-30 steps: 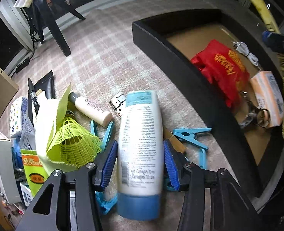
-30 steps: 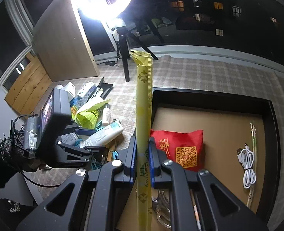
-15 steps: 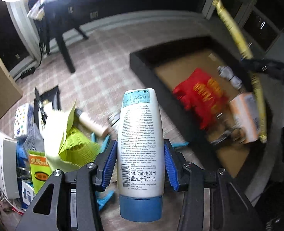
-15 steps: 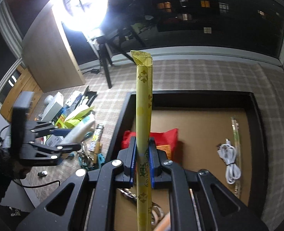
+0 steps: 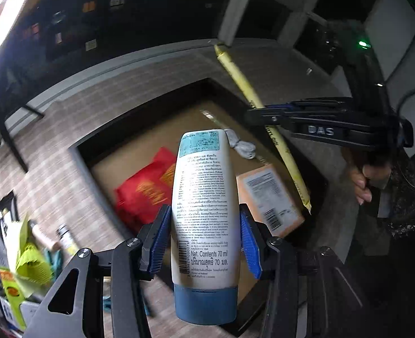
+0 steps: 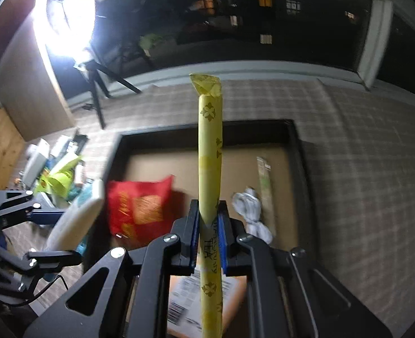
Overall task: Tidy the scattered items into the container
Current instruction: 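Lower both tubes into the tray and open both tools, then grasp the green cloth with the left tool while the right grasps the yellow shuttlecock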
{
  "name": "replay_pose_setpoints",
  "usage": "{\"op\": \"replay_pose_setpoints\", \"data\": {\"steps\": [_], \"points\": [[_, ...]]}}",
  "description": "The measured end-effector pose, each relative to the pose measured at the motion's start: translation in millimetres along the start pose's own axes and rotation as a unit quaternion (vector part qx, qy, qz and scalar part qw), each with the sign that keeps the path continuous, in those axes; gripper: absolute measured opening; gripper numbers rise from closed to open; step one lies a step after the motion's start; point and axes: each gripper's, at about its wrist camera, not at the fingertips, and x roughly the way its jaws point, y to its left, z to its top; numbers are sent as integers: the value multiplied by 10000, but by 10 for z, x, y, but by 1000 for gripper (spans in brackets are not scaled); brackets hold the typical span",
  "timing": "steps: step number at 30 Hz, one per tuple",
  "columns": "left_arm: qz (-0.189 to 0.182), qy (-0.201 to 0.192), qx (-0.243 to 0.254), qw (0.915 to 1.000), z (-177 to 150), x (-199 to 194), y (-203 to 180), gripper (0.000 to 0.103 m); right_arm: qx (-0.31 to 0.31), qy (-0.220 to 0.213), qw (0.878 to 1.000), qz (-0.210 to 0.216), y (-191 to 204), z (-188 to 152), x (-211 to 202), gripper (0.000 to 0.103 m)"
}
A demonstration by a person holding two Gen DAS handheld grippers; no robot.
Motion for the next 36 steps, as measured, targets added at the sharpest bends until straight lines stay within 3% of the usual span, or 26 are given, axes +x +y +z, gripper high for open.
{"op": "replay_pose_setpoints", "data": {"steps": [2, 4, 6, 16, 27, 32, 36], "points": [[63, 14, 31, 10000, 37, 49, -97, 52, 92, -40, 9999, -137, -96, -13, -22, 26], [101, -22, 45, 9999, 54, 61, -174, 56, 149, -163, 9995, -231, -157, -26, -56, 52], [116, -19, 68, 9999, 49, 85, -217, 56, 194, -293, 9990, -291, -187, -35, -86, 57], [299, -49, -259, 9992, -67, 12, 46, 56, 16, -262, 9997, -4, -10, -13, 10, 59], [768, -163, -674, 9946, -458, -349, 585, 56, -453, -302, 9975, 445, 546, 36, 134, 59], [1244, -177, -1011, 9869, -800, -561, 1006, 56, -747, -255, 9937, 790, 959, 104, 229, 59], [1671, -133, -1404, 9758, -1179, -754, 1401, 56, -903, -82, 9896, 1118, 1317, 156, 365, 59]]}}
